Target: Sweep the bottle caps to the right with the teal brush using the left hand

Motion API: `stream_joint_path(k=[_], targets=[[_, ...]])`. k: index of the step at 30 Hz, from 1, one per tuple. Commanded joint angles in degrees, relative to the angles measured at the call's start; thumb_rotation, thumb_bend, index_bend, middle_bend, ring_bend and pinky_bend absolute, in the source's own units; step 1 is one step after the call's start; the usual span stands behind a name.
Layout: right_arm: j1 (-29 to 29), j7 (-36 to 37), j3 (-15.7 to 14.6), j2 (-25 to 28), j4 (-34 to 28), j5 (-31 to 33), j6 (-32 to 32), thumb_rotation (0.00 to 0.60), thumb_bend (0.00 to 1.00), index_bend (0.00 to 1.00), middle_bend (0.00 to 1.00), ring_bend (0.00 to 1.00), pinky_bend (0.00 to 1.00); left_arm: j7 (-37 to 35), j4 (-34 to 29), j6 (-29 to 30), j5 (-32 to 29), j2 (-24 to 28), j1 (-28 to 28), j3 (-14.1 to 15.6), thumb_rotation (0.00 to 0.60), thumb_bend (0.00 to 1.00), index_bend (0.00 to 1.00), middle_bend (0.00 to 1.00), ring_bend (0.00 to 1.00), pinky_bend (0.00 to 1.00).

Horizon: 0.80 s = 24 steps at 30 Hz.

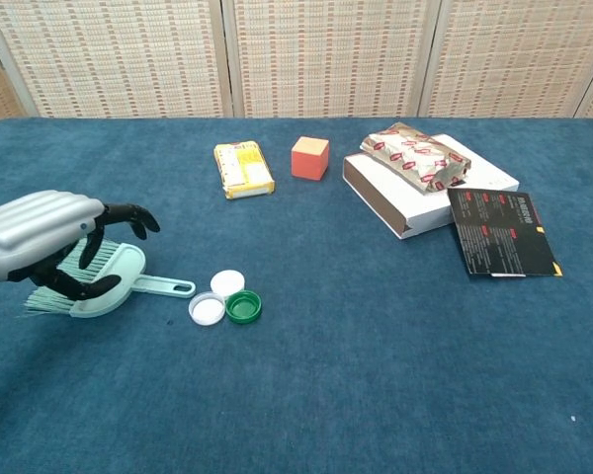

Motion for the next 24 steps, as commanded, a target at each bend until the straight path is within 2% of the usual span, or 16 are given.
stream_joint_path(k=[1,7,11,18,22,24], targets=[[0.05,0.22,-0.16,0.36,-0.25,0.24,-0.66,0.6,0.15,0.0,0.0,0.0,0.0,0.89,1.54,-0.03,-0.16,-2.06,-0.91,0.31,0.6,0.38,0.25,0.28,0.61,0.74],[0.36,0.33,-0.6,0.91,-0.84,0.34,-1.96,0.6,0.15,0.0,0.0,0.0,0.0,2.96,5.9,0.88,0.0,-5.84,-1.88,0.63,0.6,0.38,0.27,0.29,0.63,0.76],[0.23,0.39,-0.71,1.39,-1.41,0.61,-2.17,0.6,0.15,0.0,0.0,0.0,0.0,6.3,8.69,1.01,-0.37,-7.51,-2.28,1.04,0.6,0.36,0.34,0.31,0.63,0.76],[0.04,0.26,-0.92,1.85,-2.03,0.63,-2.22,0.6,0.15,0.0,0.0,0.0,0.0,10.18,10.47,0.54,-1.67,-8.98,-2.69,1.53,0.6,0.36,0.34,0.34,0.63,0.76],[-0.02,0.16,-0.96,2.04,-2.27,0.78,-2.31,0.6,0.15,0.0,0.0,0.0,0.0,11.78,10.9,0.19,-2.41,-9.38,-2.96,1.67,0.6,0.37,0.42,0.41,0.63,0.76],[-0.08,0.09,-1.02,2.18,-2.47,0.86,-2.4,0.6,0.15,0.0,0.0,0.0,0.0,12.18,11.33,0.34,-2.54,-9.61,-3.05,1.73,0.6,0.36,0.39,0.4,0.63,0.76]])
